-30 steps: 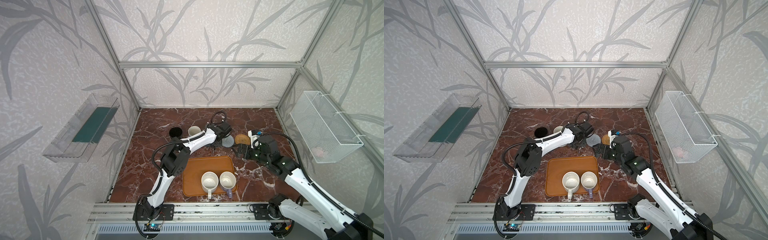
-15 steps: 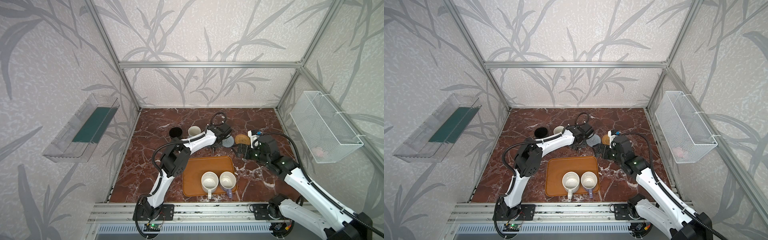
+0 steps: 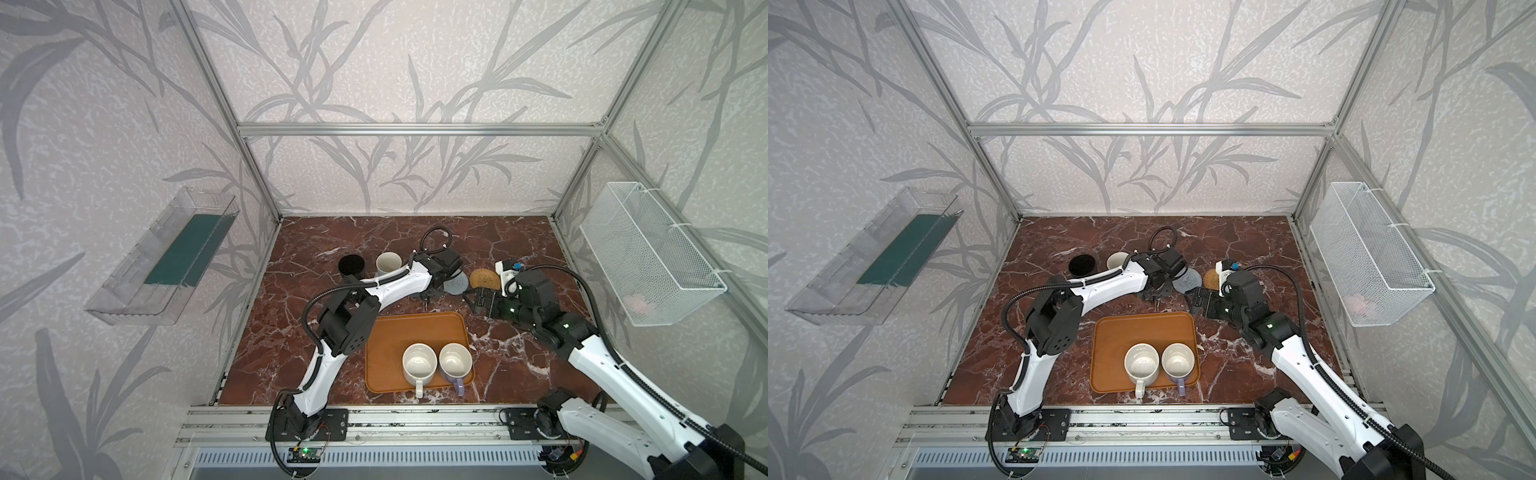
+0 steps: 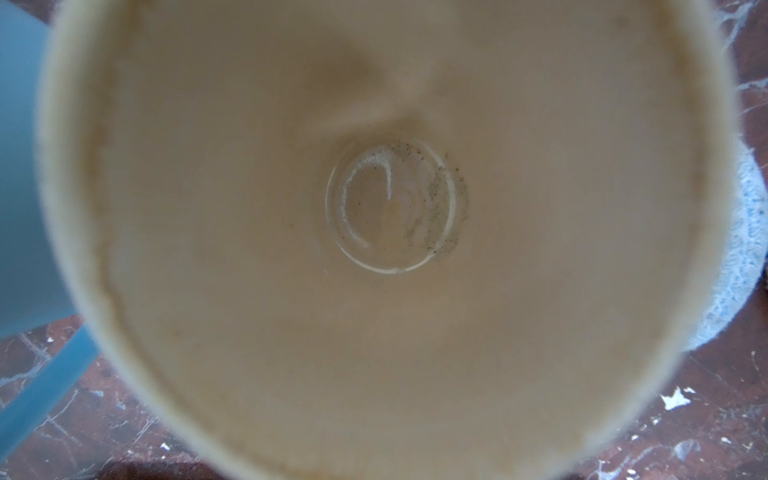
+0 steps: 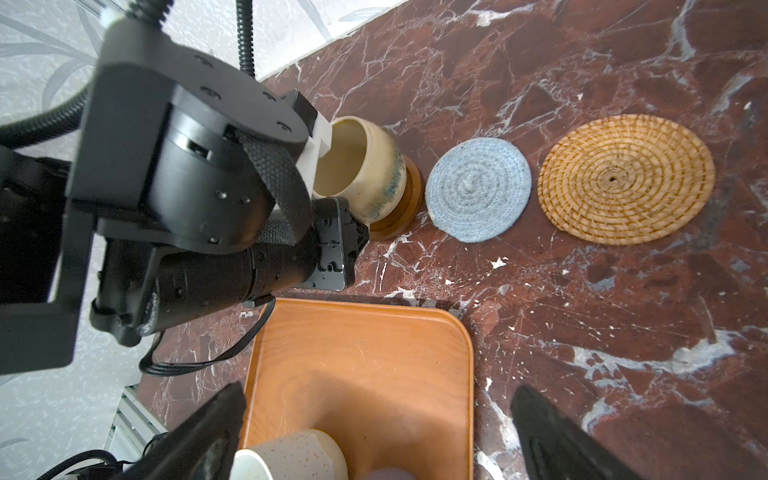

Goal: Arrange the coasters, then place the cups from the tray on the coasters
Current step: 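Carry the cream mug with left gripper onto the second brown wooden coaster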

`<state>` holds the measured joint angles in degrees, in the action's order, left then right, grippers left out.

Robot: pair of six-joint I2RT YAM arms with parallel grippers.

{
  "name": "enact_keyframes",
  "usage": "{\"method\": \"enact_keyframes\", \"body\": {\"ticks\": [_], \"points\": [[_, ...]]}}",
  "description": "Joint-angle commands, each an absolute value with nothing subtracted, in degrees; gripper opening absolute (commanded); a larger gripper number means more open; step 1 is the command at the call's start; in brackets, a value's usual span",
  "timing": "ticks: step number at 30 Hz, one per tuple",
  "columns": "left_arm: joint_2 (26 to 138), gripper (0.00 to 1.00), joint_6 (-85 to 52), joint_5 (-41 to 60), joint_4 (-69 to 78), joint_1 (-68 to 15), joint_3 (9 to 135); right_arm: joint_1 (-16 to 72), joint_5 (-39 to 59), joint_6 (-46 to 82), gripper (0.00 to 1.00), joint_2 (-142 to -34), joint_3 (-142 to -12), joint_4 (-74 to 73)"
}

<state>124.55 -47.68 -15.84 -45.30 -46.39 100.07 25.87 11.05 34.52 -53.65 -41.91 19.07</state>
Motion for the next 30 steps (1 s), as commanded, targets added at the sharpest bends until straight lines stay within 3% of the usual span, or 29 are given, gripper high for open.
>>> {"method": "enact_keyframes", "body": {"ticks": [1,4,16,24,30], "points": [[121.47,0.08,-49.0,-16.59,-46.52,-46.93,98.64,25.62,11.29,34.85,0.99,-53.44,-41.71,17.93],[120.44,0.08,-48.84,-16.66,-46.68,-47.44,98.27,25.62,11.16,34.98,0.99,-53.44,-41.72,17.81],[120.63,0.33,-48.31,-17.38,-46.57,-47.48,97.2,25.62,11.16,34.91,0.99,-53.61,-41.83,18.28],[119.6,0.37,-47.86,-16.44,-46.06,-47.64,97.19,25.66,11.34,34.83,0.99,-54.05,-42.18,18.41],[116.67,0.53,-47.11,-16.26,-46.2,-47.7,97.03,25.66,11.18,33.34,0.99,-53.7,-42.11,19.17]]}}
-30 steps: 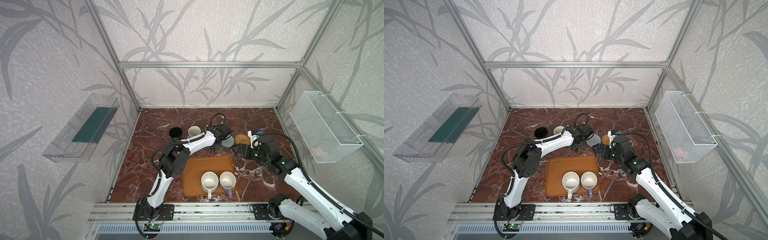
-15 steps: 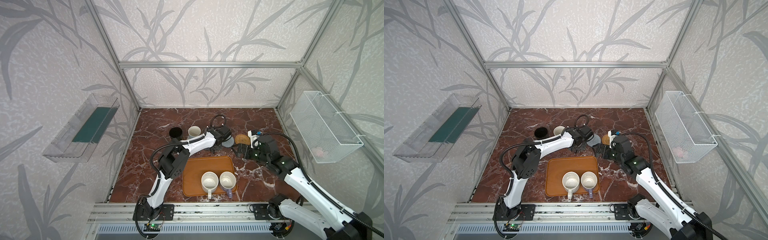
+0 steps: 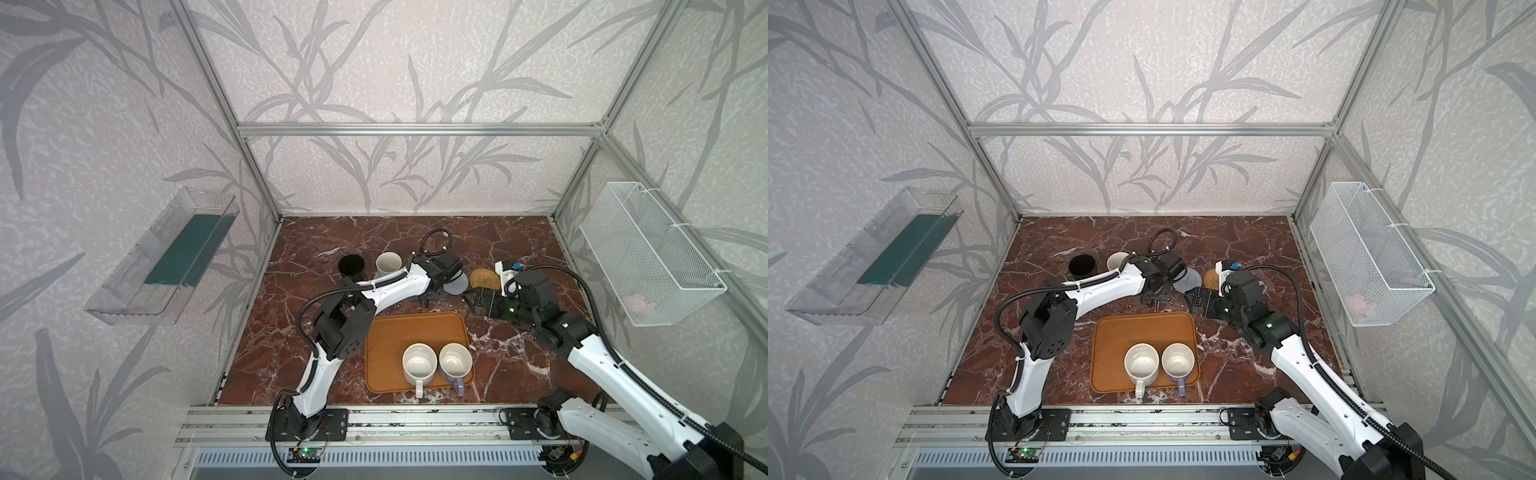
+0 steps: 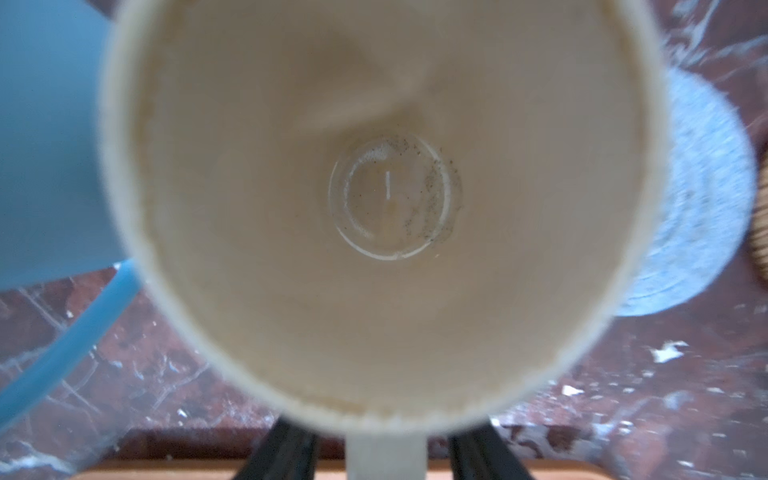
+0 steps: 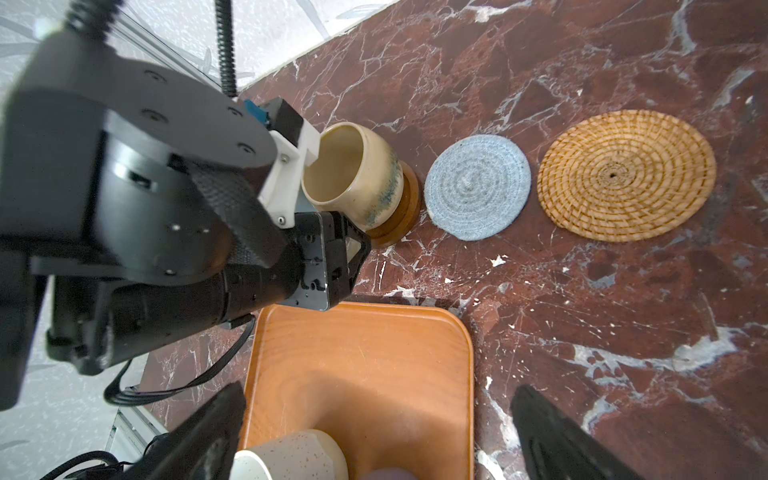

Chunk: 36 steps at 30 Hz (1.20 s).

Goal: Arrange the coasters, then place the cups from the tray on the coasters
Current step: 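Carry the cream mug with left gripper onto the second brown wooden coaster, then release the cream mug and raise left gripper while right gripper moves to tray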

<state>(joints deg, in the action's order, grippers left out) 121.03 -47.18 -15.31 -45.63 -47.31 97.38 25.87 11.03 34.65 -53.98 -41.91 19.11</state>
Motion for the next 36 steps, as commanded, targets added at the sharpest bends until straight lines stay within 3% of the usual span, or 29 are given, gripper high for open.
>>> {"method": "enact_keyframes", "body": {"ticks": [1,11,17,26,33,36], "points": [[116.1,0.53,-47.03,-16.11,-46.02,-47.64,96.82,25.66,11.21,33.08,0.99,-53.64,-42.13,19.53],[104.92,0.99,-45.22,-11.67,-42.64,-48.25,91.47,26.16,16.16,26.31,0.99,-52.36,-44.32,25.91],[93.57,0.99,-41.35,-5.49,-32.97,-48.16,81.5,33.21,12.45,24.53,1.0,-50.38,-47.34,32.36],[79.73,0.99,-37.46,1.91,-30.87,-45.99,70.5,57.54,-7.15,30.55,0.97,-52.34,-53.44,42.62],[67.5,0.98,-39.72,6.19,-32.76,-42.14,60.31,73.65,-15.82,36.06,0.9,-58.16,-55.79,45.66],[63.25,0.98,-40.59,8.57,-34.04,-41.57,57.27,78.69,-17.79,40.5,0.83,-60.62,-56.09,44.5]]}}
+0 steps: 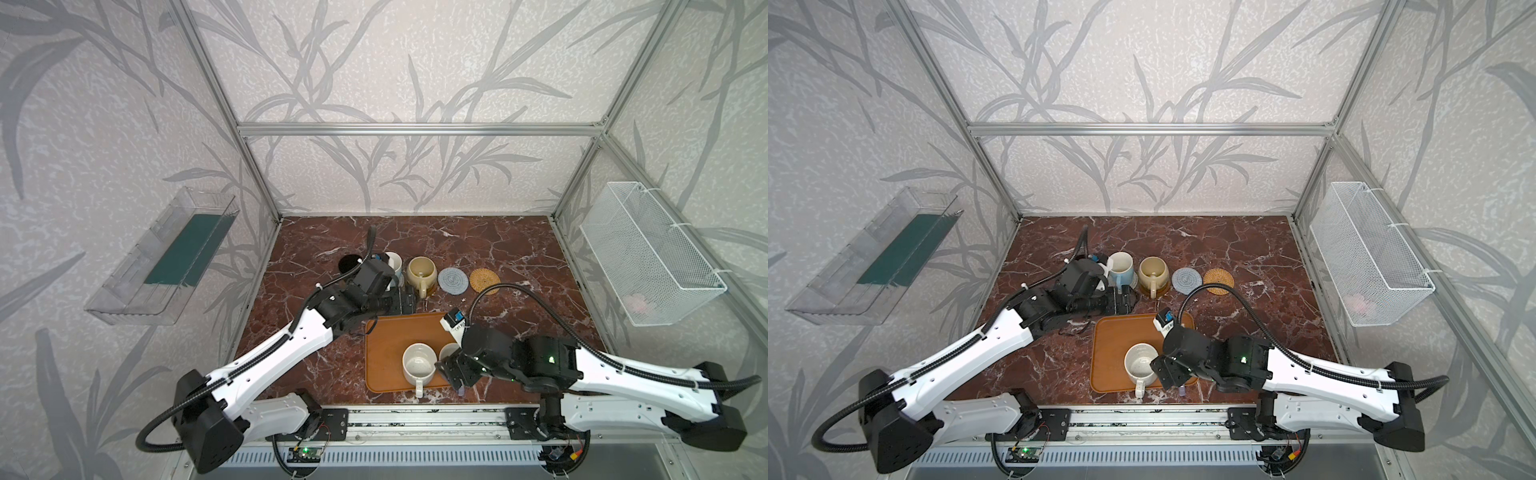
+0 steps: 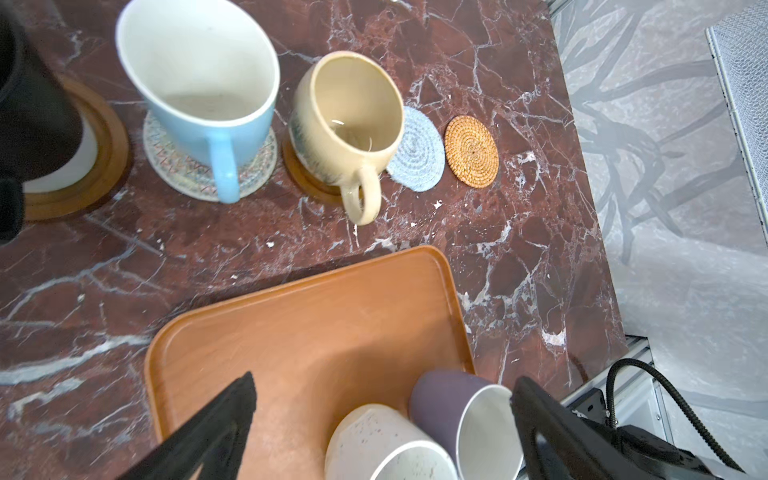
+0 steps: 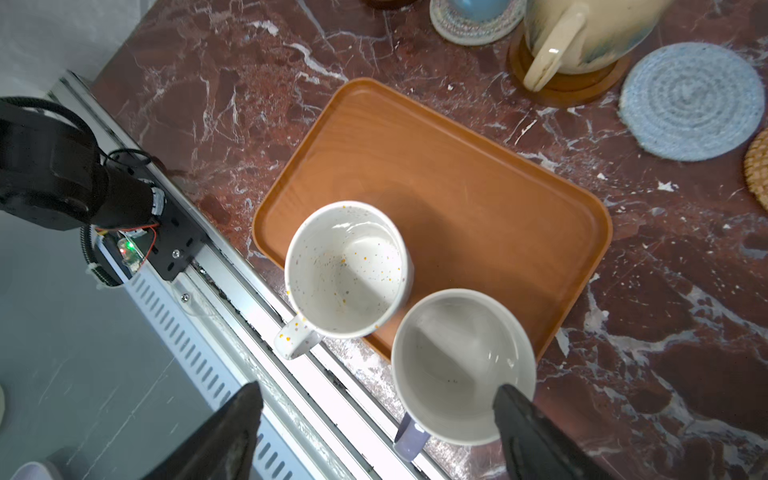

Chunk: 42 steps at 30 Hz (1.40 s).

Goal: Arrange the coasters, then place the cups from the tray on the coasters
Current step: 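Release the cream mug and raise left gripper while right gripper moves to tray, then lower right gripper into the speckled white mug on the tray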

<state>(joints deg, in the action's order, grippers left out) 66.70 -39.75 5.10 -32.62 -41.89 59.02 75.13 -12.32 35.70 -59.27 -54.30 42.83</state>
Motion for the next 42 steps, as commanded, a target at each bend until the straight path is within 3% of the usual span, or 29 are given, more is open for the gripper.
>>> {"method": "enact_keyframes", "body": {"ticks": [1,6,14,22,31,42], "points": [[62.36,0.98,-40.86,9.42,-34.75,-41.56,56.67,79.95,-17.8,41.15,0.8,-61.42,-55.84,43.56],[56.32,0.97,-44.31,11.25,-35.91,-41.46,50.81,86.35,-18.89,43.21,0.77,-67.3,-55.17,37.46],[48.68,0.97,-46.49,11.47,-38.87,-40.88,44.48,88.78,-16.99,46.7,0.65,-74.9,-56.66,36.71],[46.9,0.97,-46.89,11.43,-39.65,-40.35,41.97,88.81,-11.88,48.71,0.58,-79.65,-55.2,29.46],[46.33,0.96,-49.7,12.05,-37.54,-40.25,37.92,88.39,-16.43,53.91,0.54,-84.83,-57.05,36.2],[48.25,0.94,-51.92,12.36,-34.97,-40.27,35.51,86.38,-19.34,54.15,0.44,-89.02,-56.26,33.64]]}}
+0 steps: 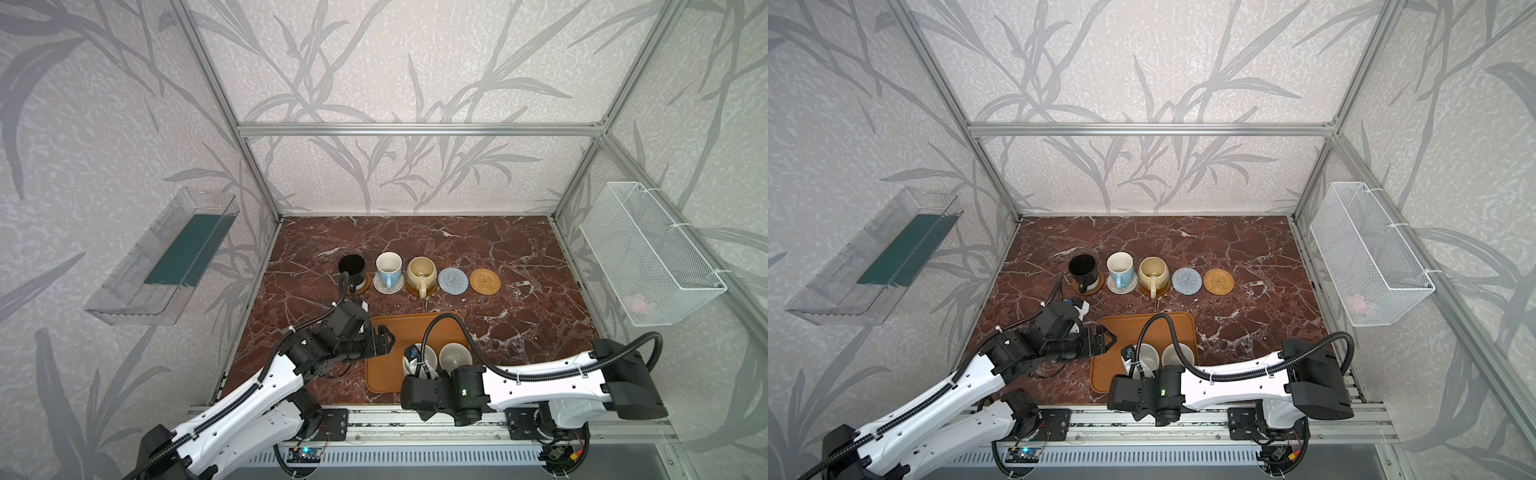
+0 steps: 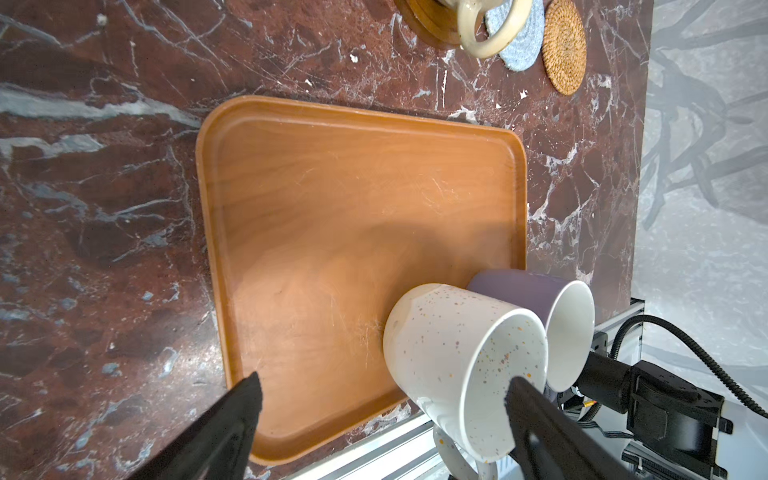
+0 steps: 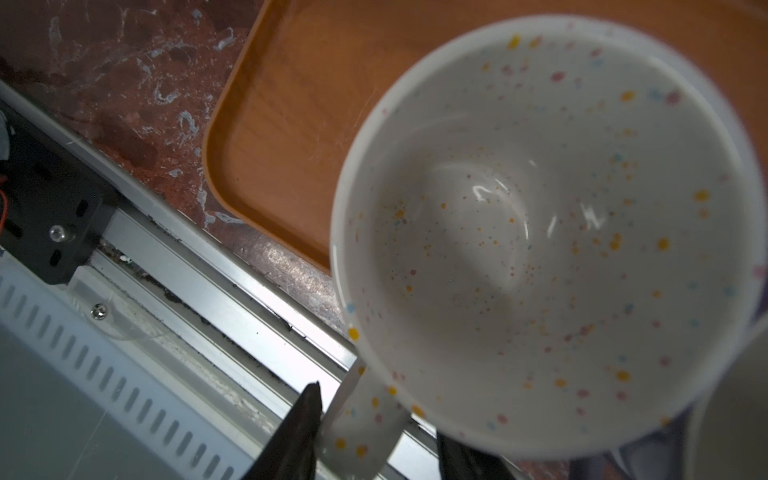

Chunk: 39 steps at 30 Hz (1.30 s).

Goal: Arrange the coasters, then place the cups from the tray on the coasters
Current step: 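Lower right gripper into the speckled white mug on the tray, then grip the speckled white mug from inside and lift it with right gripper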

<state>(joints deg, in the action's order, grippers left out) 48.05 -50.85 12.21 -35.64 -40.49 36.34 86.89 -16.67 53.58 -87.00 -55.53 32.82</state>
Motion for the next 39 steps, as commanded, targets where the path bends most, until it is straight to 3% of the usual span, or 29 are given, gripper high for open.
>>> {"method": "enact_keyframes", "body": {"ticks": [1,22,32,39], "points": [[48.27,0.94,-51.88,12.27,-35.07,-40.31,35.38,86.35,-19.69,54.23,0.43,-89.76,-56.91,34.52],[50.27,0.92,-52.25,12.83,-33.33,-40.26,35.85,85.28,-23.57,54.26,0.32,-92.87,-57.05,33.6],[49.66,0.92,-52.06,11.72,-34.66,-40.25,37.27,85.26,-24.94,53.26,0.2,-92.55,-56.67,32.94],[48.89,0.92,-51.87,11.43,-35.45,-40.31,37.61,85.33,-24.23,51.77,0.19,-91.99,-55.92,30.23]]}}
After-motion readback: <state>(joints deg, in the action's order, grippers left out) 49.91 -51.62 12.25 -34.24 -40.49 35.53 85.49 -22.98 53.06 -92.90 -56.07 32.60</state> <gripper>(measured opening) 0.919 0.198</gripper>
